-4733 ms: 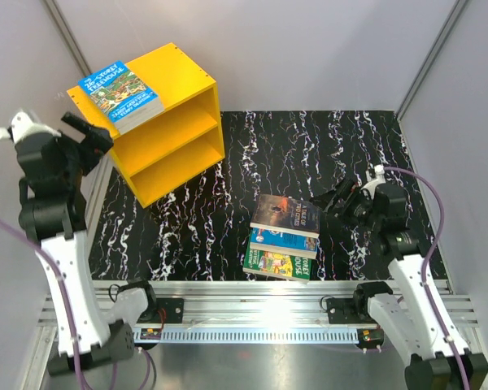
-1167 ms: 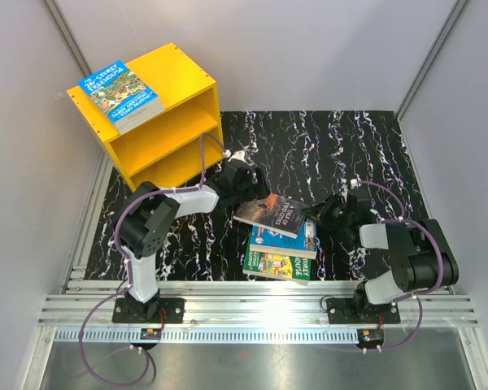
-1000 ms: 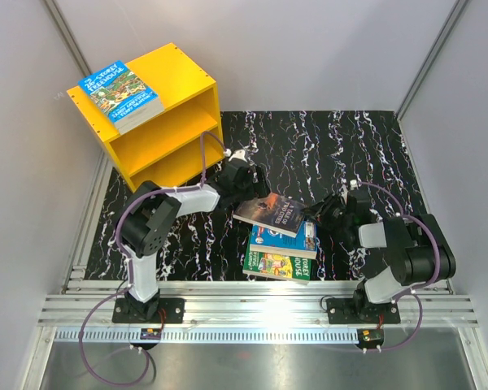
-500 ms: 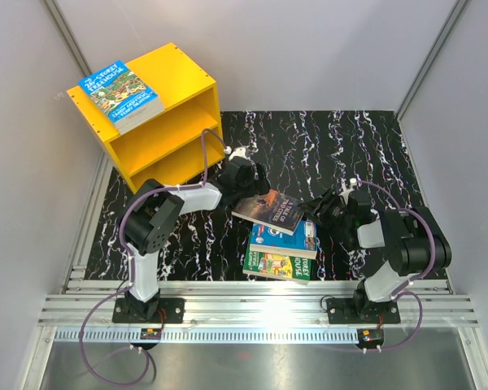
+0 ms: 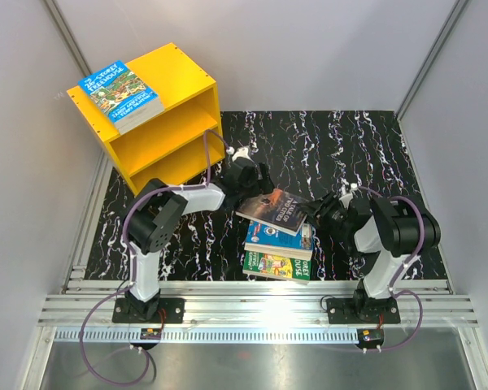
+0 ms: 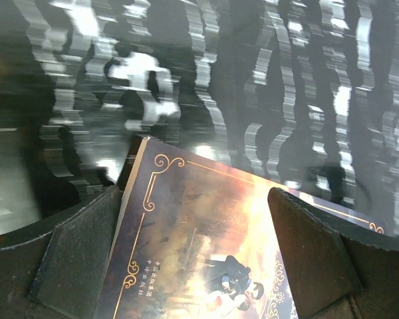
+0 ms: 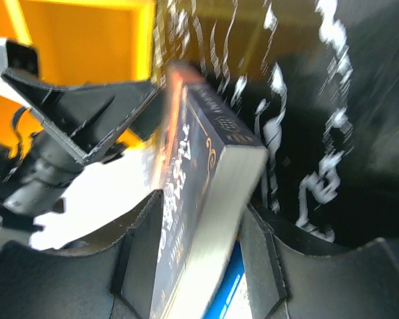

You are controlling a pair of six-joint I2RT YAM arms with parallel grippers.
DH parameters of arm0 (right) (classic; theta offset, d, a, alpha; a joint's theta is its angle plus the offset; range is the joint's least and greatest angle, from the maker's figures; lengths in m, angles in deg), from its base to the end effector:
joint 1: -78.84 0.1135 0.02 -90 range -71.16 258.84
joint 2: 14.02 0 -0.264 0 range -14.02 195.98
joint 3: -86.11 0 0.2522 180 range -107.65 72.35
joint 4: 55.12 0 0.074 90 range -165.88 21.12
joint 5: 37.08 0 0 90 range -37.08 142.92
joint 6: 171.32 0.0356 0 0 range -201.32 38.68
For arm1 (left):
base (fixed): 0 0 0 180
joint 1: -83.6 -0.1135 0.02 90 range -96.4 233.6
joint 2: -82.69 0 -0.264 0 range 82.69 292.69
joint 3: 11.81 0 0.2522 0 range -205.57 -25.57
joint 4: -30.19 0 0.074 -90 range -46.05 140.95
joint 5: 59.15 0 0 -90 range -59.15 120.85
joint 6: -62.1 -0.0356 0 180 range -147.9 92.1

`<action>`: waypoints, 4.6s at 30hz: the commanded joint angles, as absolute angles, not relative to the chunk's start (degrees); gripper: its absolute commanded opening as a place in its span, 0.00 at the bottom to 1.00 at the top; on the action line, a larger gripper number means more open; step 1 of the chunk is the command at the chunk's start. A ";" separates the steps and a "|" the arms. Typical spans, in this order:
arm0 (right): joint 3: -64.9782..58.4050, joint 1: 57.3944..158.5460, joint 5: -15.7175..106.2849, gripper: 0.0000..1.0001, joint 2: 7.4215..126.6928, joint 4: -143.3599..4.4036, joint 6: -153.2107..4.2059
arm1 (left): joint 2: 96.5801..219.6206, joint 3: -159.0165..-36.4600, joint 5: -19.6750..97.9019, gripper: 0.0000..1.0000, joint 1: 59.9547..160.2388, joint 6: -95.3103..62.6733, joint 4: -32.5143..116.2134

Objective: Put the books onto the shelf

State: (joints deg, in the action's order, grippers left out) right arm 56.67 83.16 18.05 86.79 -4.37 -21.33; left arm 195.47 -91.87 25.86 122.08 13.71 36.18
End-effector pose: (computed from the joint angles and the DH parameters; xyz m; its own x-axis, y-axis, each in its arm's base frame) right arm 0.2444 0.0389 0.0975 -0.6912 0.6603 -0.2938 0.0063 0.4120 0.9112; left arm 0.3306 -0.2588 0.1521 -0.7424 -0.2550 -0.6196 0.0987 0.8731 -0.4775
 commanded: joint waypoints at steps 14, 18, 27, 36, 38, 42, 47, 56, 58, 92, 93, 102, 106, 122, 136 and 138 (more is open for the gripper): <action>60.57 86.84 9.59 0.50 94.17 20.77 -10.30 | 197.30 -90.43 39.03 0.94 128.51 22.46 28.48; 62.32 86.84 10.38 0.44 94.17 20.68 -10.57 | 196.60 -89.99 37.98 0.94 128.42 22.20 29.62; 64.97 86.84 15.47 0.44 78.56 -0.72 -18.81 | 193.18 -88.50 33.76 0.93 128.42 20.71 32.96; 51.09 87.90 36.49 0.60 34.95 -67.11 -41.06 | 191.50 -88.06 32.17 0.93 128.68 20.70 34.11; 49.94 87.90 35.53 0.61 34.75 -70.45 -41.85 | 191.50 -88.23 32.17 0.93 128.77 21.05 33.76; 51.51 87.90 31.92 0.41 39.41 -66.34 -40.28 | 191.50 -88.94 32.26 0.93 129.30 21.06 33.58; 53.10 87.90 32.00 0.02 42.49 -63.78 -39.65 | 190.54 -88.85 31.82 0.93 129.83 20.53 34.46; 46.35 87.90 28.78 0.00 41.00 -71.42 -42.46 | 181.87 -86.74 28.42 0.92 130.27 17.90 39.63; 43.88 87.81 25.17 0.00 40.39 -74.15 -43.35 | 177.64 -86.48 26.12 0.93 130.88 16.41 45.16; 4.07 110.56 31.73 0.00 80.88 -14.83 -5.99 | 116.27 -102.56 -14.06 0.96 137.83 6.03 101.69; 2.93 111.09 32.96 0.00 83.60 -15.79 -5.91 | 116.18 -102.74 -14.06 0.96 137.83 5.68 102.05; -6.05 119.44 55.18 0.00 93.63 -18.17 -8.45 | 113.55 -102.91 -10.37 0.96 137.83 6.03 103.63; -7.37 122.60 69.67 0.00 96.27 -16.94 -8.72 | 112.75 -104.66 -9.75 0.96 137.74 6.64 105.65; -25.74 125.86 83.87 0.21 109.55 -30.83 -3.01 | 109.85 -108.54 -9.31 0.96 137.74 8.31 114.26; -13.87 125.60 76.58 0.96 99.44 -39.17 -5.46 | 109.15 -104.58 -7.56 0.96 137.74 8.84 111.63; -13.44 125.43 75.43 0.97 98.75 -39.97 -5.82 | 109.24 -104.15 -7.38 0.96 137.74 8.93 111.28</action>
